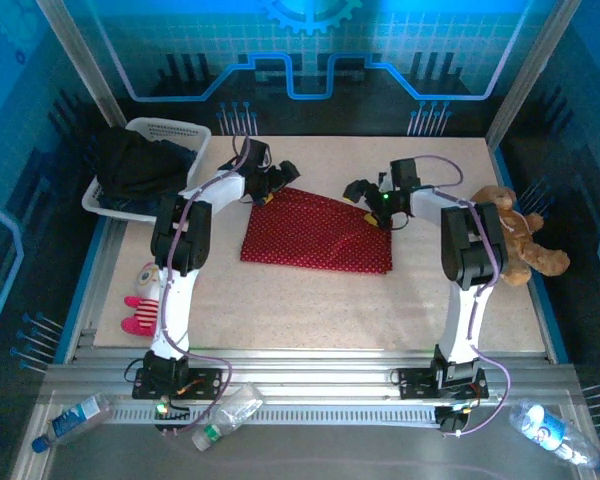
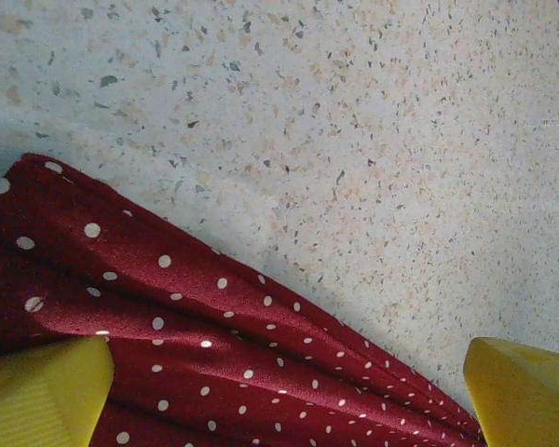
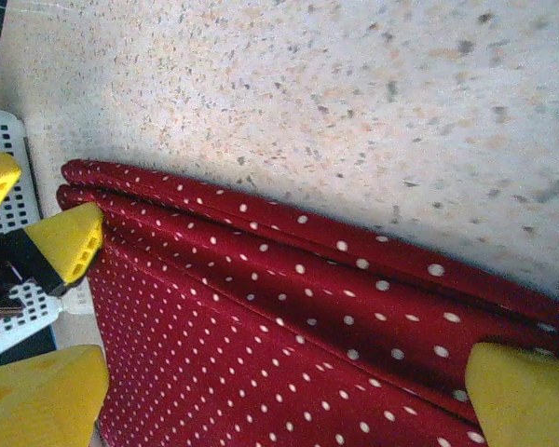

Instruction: Fold and stack the skirts

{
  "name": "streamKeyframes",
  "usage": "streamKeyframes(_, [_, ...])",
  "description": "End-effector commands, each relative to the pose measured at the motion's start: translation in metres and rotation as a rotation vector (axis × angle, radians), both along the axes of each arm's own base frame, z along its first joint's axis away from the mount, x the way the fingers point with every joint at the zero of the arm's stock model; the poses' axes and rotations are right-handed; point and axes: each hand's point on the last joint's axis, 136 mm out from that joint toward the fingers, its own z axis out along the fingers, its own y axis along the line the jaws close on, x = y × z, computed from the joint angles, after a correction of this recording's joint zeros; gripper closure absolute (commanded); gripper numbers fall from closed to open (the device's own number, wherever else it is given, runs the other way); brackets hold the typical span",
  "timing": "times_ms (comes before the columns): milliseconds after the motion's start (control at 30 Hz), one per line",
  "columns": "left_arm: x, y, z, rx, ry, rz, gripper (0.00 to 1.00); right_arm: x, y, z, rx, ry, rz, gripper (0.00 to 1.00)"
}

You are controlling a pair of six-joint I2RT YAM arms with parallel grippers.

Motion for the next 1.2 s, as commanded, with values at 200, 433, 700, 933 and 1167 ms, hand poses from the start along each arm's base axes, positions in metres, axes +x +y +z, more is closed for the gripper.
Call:
streamKeyframes(200, [-0.013,-0.007,0.026,-0.056,0.020,-0.059,0.01,-0.047,-0.057,0.015,-0.176,0.039,-0.008,0.00])
streamKeyframes(433, [-0.049,-0.036,0.097,-0.058,-0.059,-0.158,0.01,-0.089,-0.071,0.020,-0.121,0.037,-0.041,0.05])
streamKeyframes(700, [-0.138,-0.076,0.081,-0.082,0.083,-0.314,0.25,-0.124,-0.066,0.004,-0.070,0.085,0.035,0.30])
streamKeyframes(933, [-0.215,-0.106,0.037,-0.070,0.284,-0.412,0.64,-0.141,-0.064,-0.015,-0.047,0.133,0.037,0.33])
streamKeyframes(1167, [-0.238,-0.117,-0.009,-0.083,0.435,-0.453,0.75,-0.151,-0.049,-0.026,0.059,0.162,0.069,0.41])
